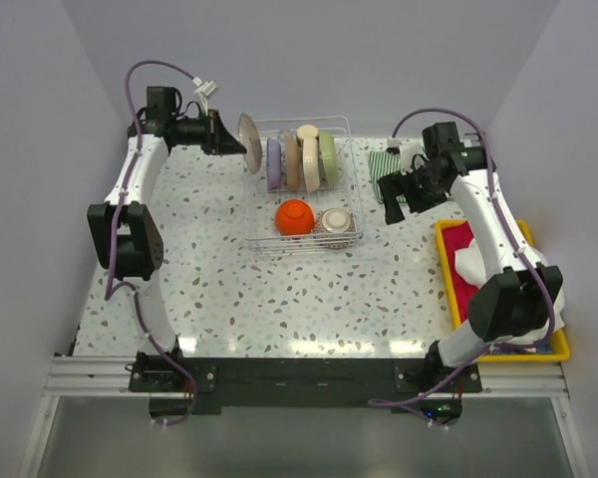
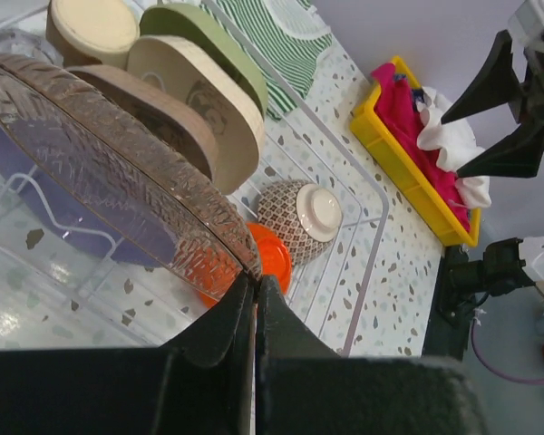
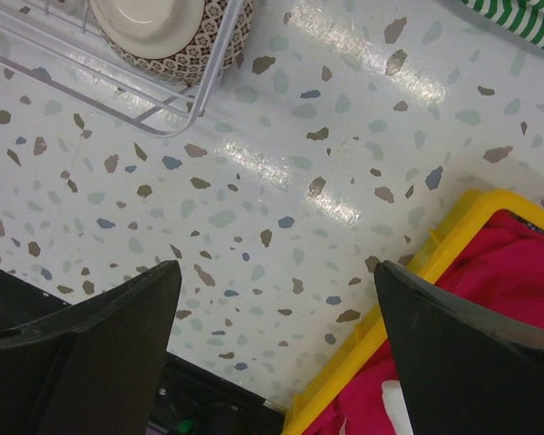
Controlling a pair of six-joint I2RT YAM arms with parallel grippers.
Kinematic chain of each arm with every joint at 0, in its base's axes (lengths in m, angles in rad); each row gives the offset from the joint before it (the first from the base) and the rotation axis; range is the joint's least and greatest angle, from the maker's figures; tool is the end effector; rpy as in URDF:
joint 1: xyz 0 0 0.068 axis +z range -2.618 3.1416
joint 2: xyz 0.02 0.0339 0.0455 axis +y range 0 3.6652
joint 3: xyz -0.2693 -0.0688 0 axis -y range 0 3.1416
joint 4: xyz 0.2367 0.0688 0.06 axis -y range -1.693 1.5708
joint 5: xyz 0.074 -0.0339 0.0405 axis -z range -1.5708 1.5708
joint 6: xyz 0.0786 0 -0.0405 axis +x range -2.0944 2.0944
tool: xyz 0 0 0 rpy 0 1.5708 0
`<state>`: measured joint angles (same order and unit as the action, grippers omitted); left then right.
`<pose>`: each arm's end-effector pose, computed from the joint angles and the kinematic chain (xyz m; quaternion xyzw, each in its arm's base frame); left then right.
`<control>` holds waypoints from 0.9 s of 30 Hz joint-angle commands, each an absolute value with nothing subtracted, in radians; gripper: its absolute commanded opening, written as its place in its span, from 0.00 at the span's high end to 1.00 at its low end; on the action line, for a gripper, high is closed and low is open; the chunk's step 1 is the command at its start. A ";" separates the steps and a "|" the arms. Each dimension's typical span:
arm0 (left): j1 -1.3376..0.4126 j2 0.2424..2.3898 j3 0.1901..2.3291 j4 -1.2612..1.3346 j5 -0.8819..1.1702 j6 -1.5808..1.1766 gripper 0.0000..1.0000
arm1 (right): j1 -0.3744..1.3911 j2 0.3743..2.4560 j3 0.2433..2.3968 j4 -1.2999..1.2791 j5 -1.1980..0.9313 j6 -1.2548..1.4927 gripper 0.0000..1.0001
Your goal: Load the mixed dishes into the dish rack
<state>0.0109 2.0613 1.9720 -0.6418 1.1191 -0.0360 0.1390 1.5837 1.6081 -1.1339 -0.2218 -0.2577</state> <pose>0.4693 -0.0656 0.3174 0.1982 0.7788 -0.4890 0.3393 0.3202 0.0623 0.3136 -0.2155 0.9436 0.0941 0.2332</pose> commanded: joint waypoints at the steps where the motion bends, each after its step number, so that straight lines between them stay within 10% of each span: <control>1: 0.021 2.069 1.994 -0.385 1.209 -0.221 1.00 | 0.143 1.532 1.597 -1.143 -0.158 -0.285 0.08; 14: 0.014 2.161 2.053 -0.572 0.996 -0.005 1.00 | 0.141 1.539 1.598 -1.135 -0.141 -0.291 0.08; 27: -0.054 2.052 1.680 -0.367 0.848 0.179 1.00 | 0.143 1.548 1.580 -1.132 -0.158 -0.291 0.08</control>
<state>-0.0158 2.1223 1.7973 -0.4572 0.9375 0.1188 0.1394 1.5677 1.5826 -1.1347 -0.1661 -0.2794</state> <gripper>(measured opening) 0.029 0.921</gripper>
